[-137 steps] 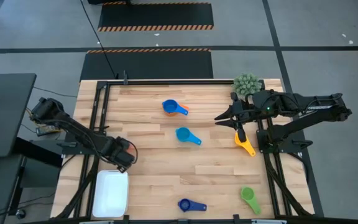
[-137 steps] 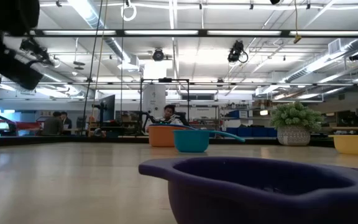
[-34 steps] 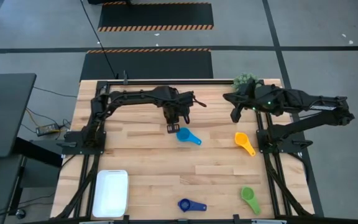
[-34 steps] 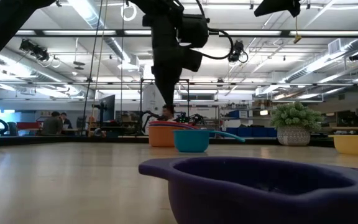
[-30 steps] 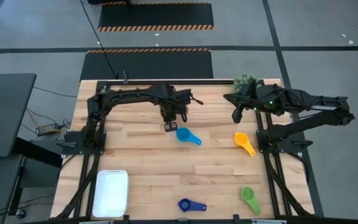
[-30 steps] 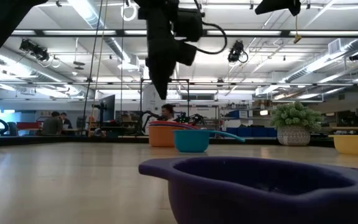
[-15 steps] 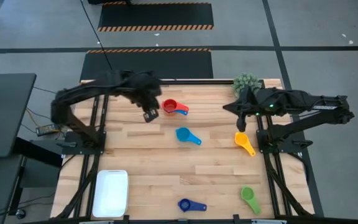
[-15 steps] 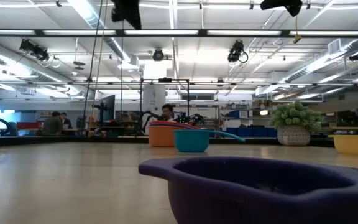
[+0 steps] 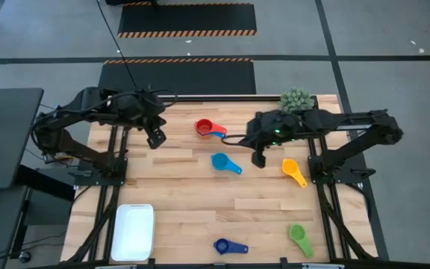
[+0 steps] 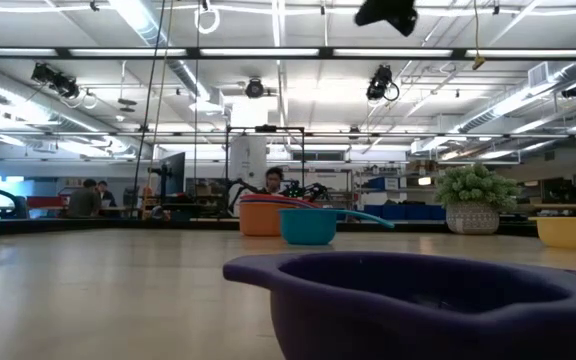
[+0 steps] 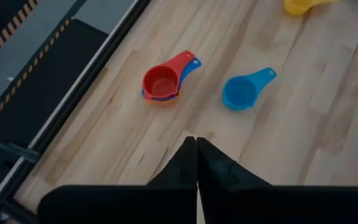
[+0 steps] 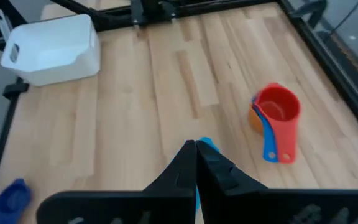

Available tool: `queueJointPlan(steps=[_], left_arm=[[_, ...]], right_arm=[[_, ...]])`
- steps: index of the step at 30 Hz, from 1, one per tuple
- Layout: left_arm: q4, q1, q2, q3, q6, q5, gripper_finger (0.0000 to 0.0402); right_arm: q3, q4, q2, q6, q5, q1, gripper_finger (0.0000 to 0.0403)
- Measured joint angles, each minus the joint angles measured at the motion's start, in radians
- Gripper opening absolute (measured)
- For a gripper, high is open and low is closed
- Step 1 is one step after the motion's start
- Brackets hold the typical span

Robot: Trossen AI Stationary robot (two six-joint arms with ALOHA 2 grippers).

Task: Nest measuring cups in basket
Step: Stack the light blue measuring cup on top of the red measuring cup

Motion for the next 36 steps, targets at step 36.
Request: queueJointPlan(steps=[36], left_arm=[[-0.155,-0.082,-0.077,0.0,0.051,-0.006,0.0002]], right_arm=[[0.179,-0.123,0.638,0.183,-0.088,-0.145,0.0148]])
